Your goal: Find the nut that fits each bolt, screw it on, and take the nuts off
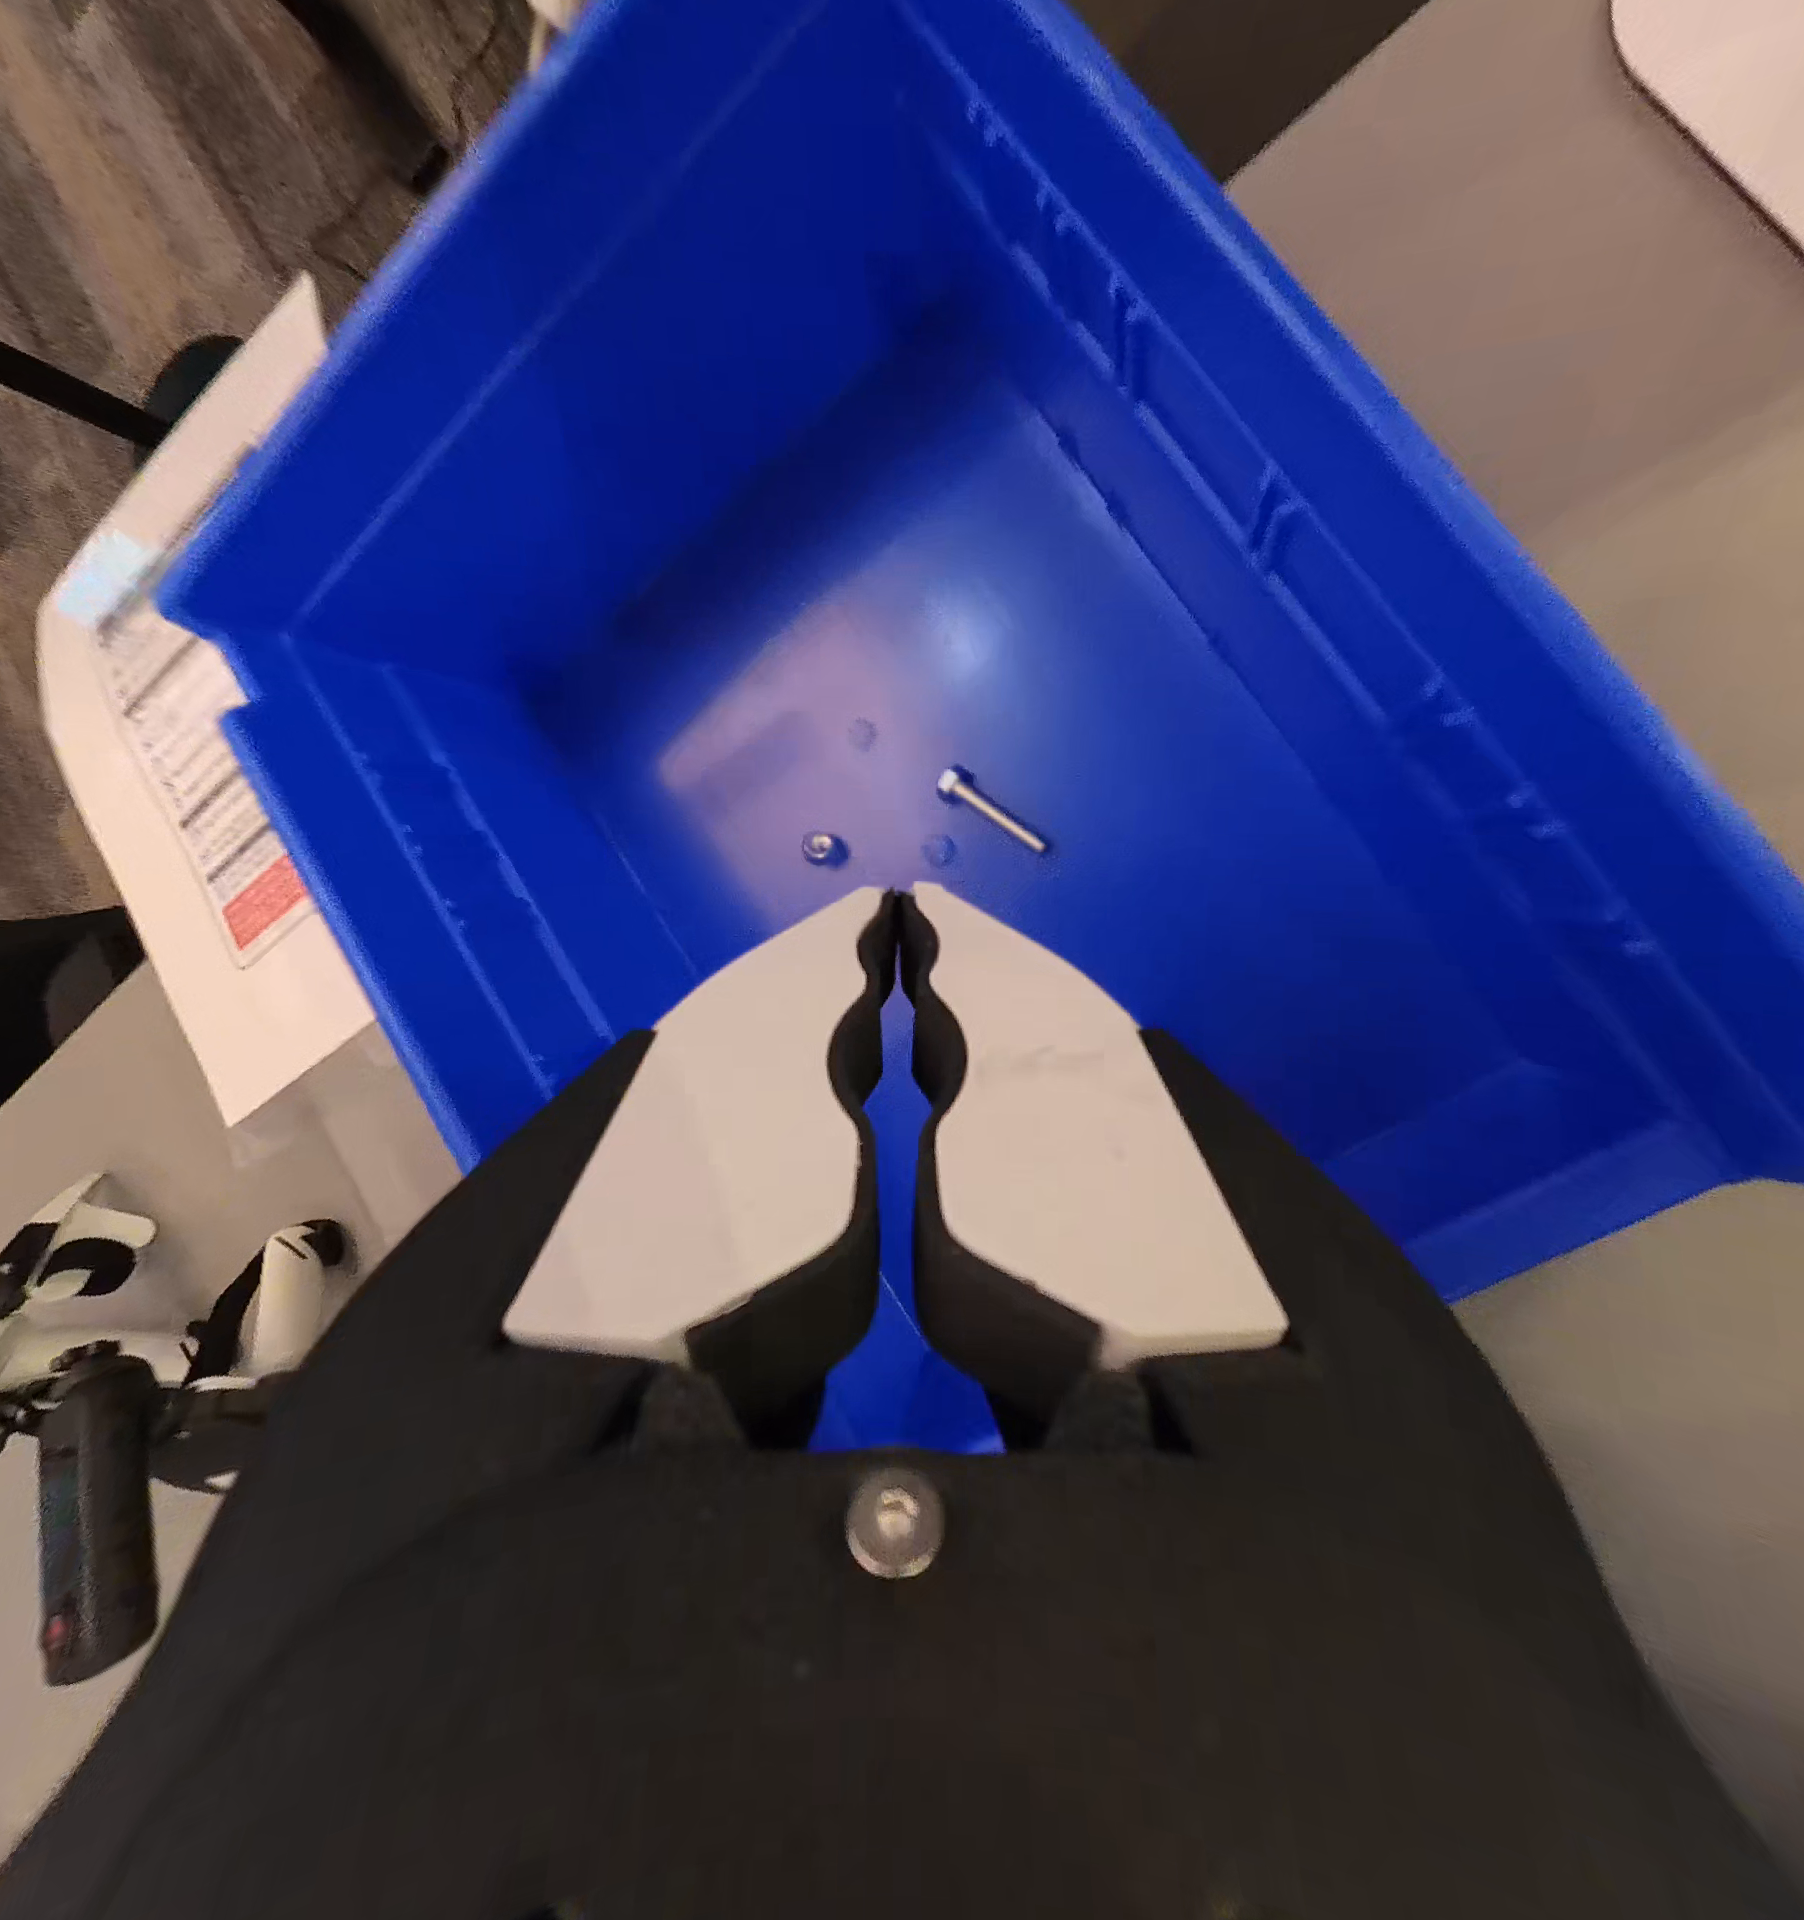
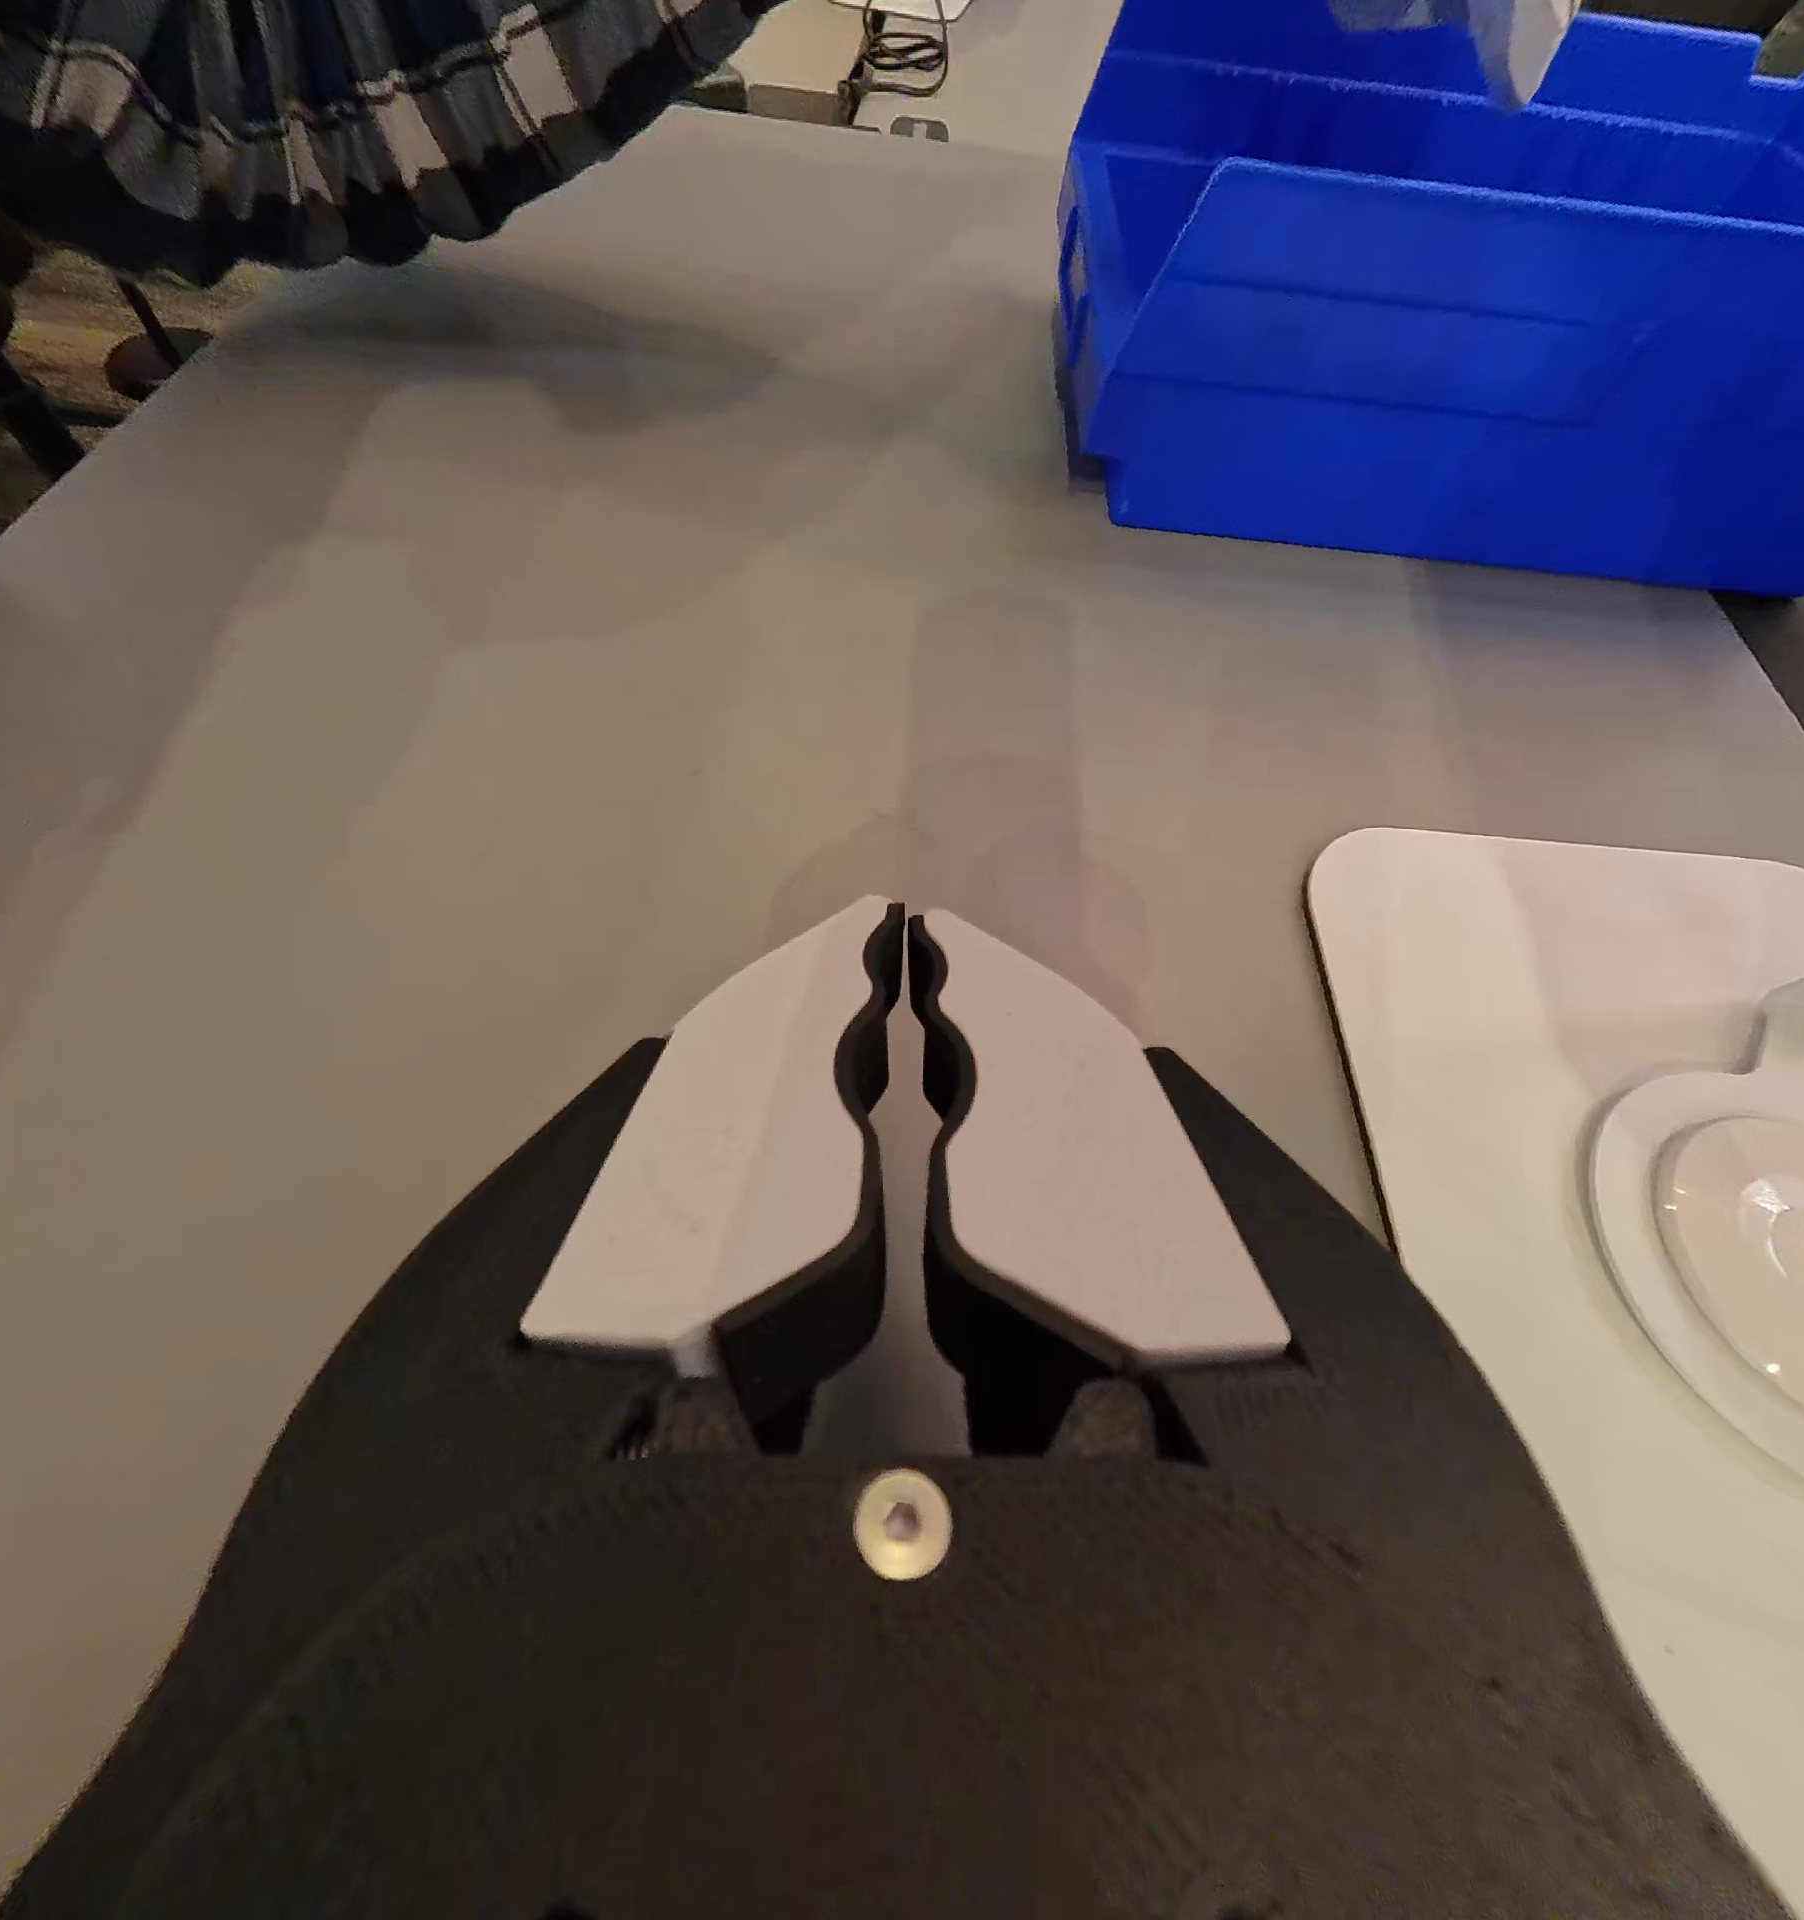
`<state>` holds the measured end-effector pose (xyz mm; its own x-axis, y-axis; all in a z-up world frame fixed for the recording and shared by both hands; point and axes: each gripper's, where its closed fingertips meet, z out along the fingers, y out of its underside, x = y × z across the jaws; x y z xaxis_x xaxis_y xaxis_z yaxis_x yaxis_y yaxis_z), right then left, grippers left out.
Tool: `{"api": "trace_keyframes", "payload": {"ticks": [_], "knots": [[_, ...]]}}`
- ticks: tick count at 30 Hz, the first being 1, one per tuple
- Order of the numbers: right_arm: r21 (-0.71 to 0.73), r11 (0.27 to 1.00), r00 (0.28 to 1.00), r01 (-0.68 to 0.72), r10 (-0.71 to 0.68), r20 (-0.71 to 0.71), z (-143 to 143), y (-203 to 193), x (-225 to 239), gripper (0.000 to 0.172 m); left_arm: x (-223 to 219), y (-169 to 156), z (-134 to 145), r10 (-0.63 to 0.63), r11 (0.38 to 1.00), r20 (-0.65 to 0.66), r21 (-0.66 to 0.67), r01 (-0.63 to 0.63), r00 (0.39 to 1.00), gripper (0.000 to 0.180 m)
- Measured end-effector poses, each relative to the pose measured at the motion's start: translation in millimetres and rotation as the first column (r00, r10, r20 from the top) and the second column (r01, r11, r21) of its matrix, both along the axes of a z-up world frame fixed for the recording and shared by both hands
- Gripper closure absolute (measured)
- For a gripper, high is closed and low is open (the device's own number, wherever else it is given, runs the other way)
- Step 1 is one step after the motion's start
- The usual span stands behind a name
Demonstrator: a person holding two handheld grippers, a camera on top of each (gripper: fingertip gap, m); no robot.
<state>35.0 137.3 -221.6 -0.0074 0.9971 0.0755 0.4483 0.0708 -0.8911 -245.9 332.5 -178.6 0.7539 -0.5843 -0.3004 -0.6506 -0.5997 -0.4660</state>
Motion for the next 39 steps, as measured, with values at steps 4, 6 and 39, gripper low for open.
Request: {"api": "trace_keyframes", "payload": {"ticks": [4,6,39], "knots": [[0.005,1.0,1.0,-0.005,0.005,0.006,-1,-1,0,0.171,-3,6,-20,0.007,1.0,-0.008,-0.025,-0.007,1.0,0.177],[0.005,1.0,1.0,-0.007,0.007,0.008,-1,-1,0,0.171,-3,17,-29,0.014,0.999,-0.009,-0.034,-0.014,1.0,0.174],[0.012,1.0,0.999,-0.029,0.029,0.023,-3,-5,1,0.171,-35,64,-95,0.265,0.897,-0.012,-0.363,-0.251,0.964,0.169]]}}
